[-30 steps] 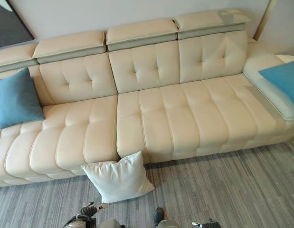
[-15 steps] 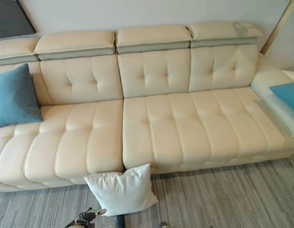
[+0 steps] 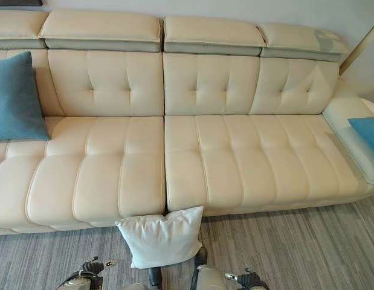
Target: Pick up all the scattered cushions and arrange them neatly on the sofa.
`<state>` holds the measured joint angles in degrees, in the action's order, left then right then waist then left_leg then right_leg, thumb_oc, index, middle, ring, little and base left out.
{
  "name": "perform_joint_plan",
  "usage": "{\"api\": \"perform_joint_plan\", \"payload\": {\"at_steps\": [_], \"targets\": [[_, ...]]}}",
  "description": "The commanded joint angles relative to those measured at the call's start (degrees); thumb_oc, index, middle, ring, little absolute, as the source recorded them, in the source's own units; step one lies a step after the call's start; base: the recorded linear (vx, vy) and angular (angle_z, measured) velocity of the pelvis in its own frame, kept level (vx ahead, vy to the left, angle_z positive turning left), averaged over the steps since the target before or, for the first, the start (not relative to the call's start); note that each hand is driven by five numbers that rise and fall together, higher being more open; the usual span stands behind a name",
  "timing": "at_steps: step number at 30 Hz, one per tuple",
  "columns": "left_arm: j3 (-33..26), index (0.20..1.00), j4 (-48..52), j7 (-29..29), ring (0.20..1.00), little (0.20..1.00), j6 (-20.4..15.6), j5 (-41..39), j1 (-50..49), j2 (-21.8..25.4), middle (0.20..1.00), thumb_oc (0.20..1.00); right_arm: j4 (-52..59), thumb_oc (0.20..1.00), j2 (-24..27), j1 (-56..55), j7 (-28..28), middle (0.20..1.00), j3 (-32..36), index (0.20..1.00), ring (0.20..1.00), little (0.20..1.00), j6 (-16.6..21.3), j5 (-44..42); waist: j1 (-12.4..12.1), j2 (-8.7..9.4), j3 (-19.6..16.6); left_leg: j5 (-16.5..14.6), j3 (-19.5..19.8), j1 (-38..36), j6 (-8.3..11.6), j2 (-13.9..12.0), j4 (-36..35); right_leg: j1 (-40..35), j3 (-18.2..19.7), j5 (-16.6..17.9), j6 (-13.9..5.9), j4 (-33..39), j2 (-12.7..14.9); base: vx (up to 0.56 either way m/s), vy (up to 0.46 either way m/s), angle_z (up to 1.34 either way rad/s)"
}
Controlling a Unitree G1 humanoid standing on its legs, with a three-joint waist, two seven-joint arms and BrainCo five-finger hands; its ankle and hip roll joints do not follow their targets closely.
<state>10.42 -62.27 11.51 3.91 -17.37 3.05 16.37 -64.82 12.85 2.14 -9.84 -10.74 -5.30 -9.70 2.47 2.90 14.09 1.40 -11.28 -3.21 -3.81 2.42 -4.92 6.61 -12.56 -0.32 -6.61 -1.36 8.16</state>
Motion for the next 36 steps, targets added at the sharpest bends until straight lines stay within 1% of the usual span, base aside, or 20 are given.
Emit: {"api": "perform_joint_plan", "payload": {"at_steps": [1, 6, 10, 11, 13, 16, 17, 18, 19, 21, 22, 23, 25, 28, 29, 31, 32, 33, 34, 36], "targets": [[-1.64, 1.0, 1.61, 1.72, 1.0, 1.0, -1.1, -0.63, 1.41, -0.85, 1.0, 1.0, 0.31, 1.0, 2.46, 2.46, -1.87, 1.0, -2.06, 1.0, 1.0, 1.0, 0.37, 1.28, -0.52, -1.58, 1.81, -2.62, -1.18, -0.14, 5.03, -3.11, -0.08, -7.45, 0.61, -1.52, 0.14, 3.91, -2.19, 0.07, -0.052, 0.0], [-2.59, 1.0, 0.3, 3.02, 1.0, 1.0, -1.2, -1.53, 1.45, -1.35, 1.0, 1.0, 2.52, 1.0, 2.77, 3.76, -2.73, 1.0, -1.96, 1.0, 1.0, 1.0, 0.82, 0.52, -0.46, -2.54, 3.42, -2.09, -0.49, 0.37, 5.28, -2.98, -0.08, -8.6, 0.09, -1.51, 0.58, 5.37, -2.22, 0.02, -0.033, -0.01], [-2.34, 1.0, -0.29, 4.63, 1.0, 1.0, -1.46, -2.15, 4.23, -1.0, 1.0, 1.0, 5.5, 1.0, 3.66, 6.83, -4.16, 1.0, -2.84, 1.0, 1.0, 1.0, 1.41, -0.28, -0.63, -3.77, 7.06, -0.41, 0.48, 3.92, 5.01, -2.71, -0.08, -4.66, 0.16, -1.74, 0.95, 3.47, -1.71, -0.11, -0.01, 0.1], [-1.8, 1.0, -0.32, 5.21, 1.0, 1.0, -1.65, -2.27, 5.46, -0.74, 1.0, 1.0, 6.17, 1.0, 4.11, 8.05, -5.01, 1.0, -2.85, 1.0, 1.0, 1.0, 1.74, -0.55, -0.68, -3.98, 7.94, -0.15, 0.64, 6.07, 4.91, -2.75, 0.87, -2.23, 0.38, -1.92, 1.09, 1.77, -1.42, -0.31, -0.004, 0.11], [-1.57, 1.0, -1.32, 7.74, 1.0, 1.0, -2.5, -3.86, 10.15, 0.47, 1.0, 1.0, 9.23, 1.0, 4.94, 12.35, -7.42, 1.0, -1.89, 1.0, 1.0, 1.0, 3.1, -3.96, -0.4, -4.13, 10.4, -1.14, 0.87, 16.16, 4.58, -2.72, 8.25, 7.78, 1.53, -2.26, 1.62, -5.15, -0.41, -0.33, -0.012, 0.13], [-3.02, 1.0, -2.17, 10.21, 1.0, 1.0, -3.9, -7.9, 15.34, 2.06, 1.0, 1.0, 12.75, 1.0, 6.01, 17.93, -10.37, 1.0, -1.29, 1.0, 1.0, 1.0, 5.29, -7.8, -0.42, -3.87, 10.79, -2.05, 0.66, 26.24, 4.49, -2.99, 14.56, 18.13, 2.35, -2.63, 1.85, -11.17, -0.13, -0.18, -0.016, 0.05], [-2.12, 1.0, -0.82, 11.92, 1.0, 1.0, -5.41, -10.58, 21.49, 3.6, 1.0, 1.0, 15.3, 1.0, 7.21, 24.18, -12.82, 1.0, -1.28, 1.0, 1.0, 1.0, 7.5, -11.29, -0.07, -4.28, 12.43, -3.51, 1.6, 34.04, 4.06, -3.82, 20.32, 26.17, 3.56, -4.75, 2.28, -18.06, 0.52, -0.1, -0.014, -0.04], [-2.13, 1.0, -0.84, 11.91, 1.0, 1.0, -5.41, -10.59, 21.54, 3.61, 1.0, 1.0, 15.28, 1.0, 7.21, 24.23, -12.81, 1.0, -1.28, 1.0, 1.0, 1.0, 7.5, -11.29, -0.08, -4.28, 12.13, -3.43, 1.58, 34.51, 4.03, -3.81, 20.41, 26.64, 3.59, -4.66, 2.3, -18.13, 0.54, -0.12, -0.002, 0.05], [0.05, 1.0, 0.31, 13.01, 1.0, 1.0, -5.54, -10.09, 25.85, 4.87, 1.0, 1.0, 16.39, 1.0, 8.75, 28.73, -13.85, 1.0, -1.81, 1.0, 1.0, 1.0, 8.49, -12.9, 0.43, -4.56, 13.44, -4.62, 2.33, 40.02, 3.72, -3.65, 24.92, 32.38, 4.75, -6.46, 2.82, -23.71, 1.04, -0.05, 0.007, 0.09], [1.68, 1.0, 1.25, 14.58, 1.0, 1.0, -5.86, -9.7, 30.75, 6.52, 1.0, 1.0, 17.45, 1.0, 9.49, 32.67, -15.19, 1.0, -2.57, 1.0, 1.0, 1.0, 9.65, -14.59, 0.93, -4.66, 14.62, -5.84, 2.61, 45.6, 3.55, -3.82, 29.32, 38.15, 5.95, -7.78, 3.37, -28.51, 1.56, -0.03, 0.022, 0.18], [3.7, 1.0, 0.89, 16.38, 1.0, 1.0, -5.91, -10.04, 36.18, 6.73, 1.0, 1.0, 17.23, 1.0, 9.32, 37.31, -16.67, 1.0, -4.52, 1.0, 1.0, 1.0, 10.33, -15.91, 1.19, -4.59, 15.7, -7.04, 3.18, 50.29, 3.35, -3.75, 33.32, 43.07, 7.06, -9.15, 4.01, -32.97, 1.81, 0.01, 0.024, 0.18], [5.15, 1.0, 1.1, 17.47, 1.0, 1.0, -5.99, -9.79, 39.75, 6.97, 1.0, 1.0, 17.21, 1.0, 8.82, 40.32, -17.39, 1.0, -5.63, 1.0, 1.0, 1.0, 10.8, -16.86, 1.4, -4.42, 15.7, -7.69, 3.26, 54.08, 3.09, -3.61, 36.08, 47.18, 7.7, -9.86, 4.23, -36.0, 2.09, 0.05, 0.013, 0.15], [10.23, 1.0, 3.19, 18.53, 1.0, 1.0, -6.72, -9.08, 48.89, 7.1, 1.0, 1.0, 17.07, 1.0, 6.34, 48.19, -18.4, 1.0, -11.27, 1.0, 1.0, 1.0, 12.03, -18.81, 1.41, -3.88, 15.7, -9.8, 3.53, 62.79, 2.8, -3.32, 43.29, 56.11, 9.57, -12.17, 5.04, -43.05, 2.34, 0.08, 0.012, 0.06], [11.56, 1.0, 4.15, 19.05, 1.0, 1.0, -7.25, -8.95, 51.6, 6.32, 1.0, 1.0, 16.99, 1.0, 4.85, 50.64, -17.9, 1.0, -12.1, 1.0, 1.0, 1.0, 12.76, -20.47, 1.27, -3.8, 15.7, -10.32, 3.5, 65.94, 2.51, -3.08, 45.46, 59.59, 9.97, -12.64, 5.04, -45.64, 2.62, 0.05, 0.028, -0.08], [12.37, 1.0, 5.33, 19.38, 1.0, 1.0, -8.53, -10.37, 55.01, 4.38, 1.0, 1.0, 17.05, 1.0, 3.0, 54.02, -16.52, 1.0, -13.53, 1.0, 1.0, 1.0, 14.13, -23.59, 1.16, -3.58, 15.7, -10.8, 3.39, 70.98, 2.13, -2.49, 49.12, 64.75, 10.65, -13.04, 5.17, -49.34, 2.97, 0.07, 0.0, -0.08], [13.43, 1.0, 7.03, 19.35, 1.0, 1.0, -9.75, -11.82, 56.62, 2.29, 1.0, 1.0, 15.99, 1.0, 2.15, 56.68, -16.21, 1.0, -14.49, 1.0, 1.0, 1.0, 14.87, -24.55, 0.85, -3.73, 15.7, -11.74, 3.41, 72.88, 2.47, -2.19, 50.67, 66.65, 11.05, -14.12, 4.93, -51.03, 3.09, 0.1, -0.003, -0.06], [13.82, 1.0, 8.26, 19.48, 1.0, 1.0, -10.75, -13.3, 58.43, 1.12, 1.0, 1.0, 15.23, 1.0, 2.36, 59.33, -16.86, 1.0, -14.45, 1.0, 1.0, 1.0, 14.85, -23.86, 0.89, -3.85, 15.7, -11.72, 3.15, 76.13, 2.15, -1.95, 52.52, 69.94, 11.3, -14.06, 5.06, -52.96, 3.65, 0.07, 0.006, 0.11], [13.88, 1.0, 8.21, 19.46, 1.0, 1.0, -10.75, -13.31, 58.07, 1.02, 1.0, 1.0, 15.18, 1.0, 2.26, 58.98, -16.83, 1.0, -14.51, 1.0, 1.0, 1.0, 14.85, -23.88, 0.81, -3.82, 15.7, -12.18, 3.27, 74.92, 2.41, -1.96, 51.98, 68.73, 11.23, -14.5, 4.85, -52.43, 3.53, 0.07, 0.03, 0.42], [15.37, 1.0, 11.64, 20.24, 1.0, 1.0, -12.12, -13.93, 60.67, -0.42, 1.0, 1.0, 13.01, 1.0, 2.89, 63.07, -18.22, 1.0, -15.0, 1.0, 1.0, 1.0, 14.58, -22.32, 0.59, -4.18, 15.7, -12.03, 3.35, 79.11, 2.02, -1.38, 53.94, 72.84, 11.72, -14.27, 4.99, -54.58, 4.07, 0.09, 0.014, 0.66], [16.18, 1.0, 14.84, 20.12, 1.0, 1.0, -13.0, -14.19, 61.09, -2.4, 1.0, 1.0, 11.09, 1.0, 3.59, 64.8, -18.4, 1.0, -16.24, 1.0, 1.0, 1.0, 13.09, -18.29, 0.08, -4.33, 15.7, -12.45, 3.66, 79.25, 2.24, -1.05, 53.56, 72.67, 11.63, -14.71, 4.71, -54.09, 4.22, 0.08, 0.018, 0.34]]}}
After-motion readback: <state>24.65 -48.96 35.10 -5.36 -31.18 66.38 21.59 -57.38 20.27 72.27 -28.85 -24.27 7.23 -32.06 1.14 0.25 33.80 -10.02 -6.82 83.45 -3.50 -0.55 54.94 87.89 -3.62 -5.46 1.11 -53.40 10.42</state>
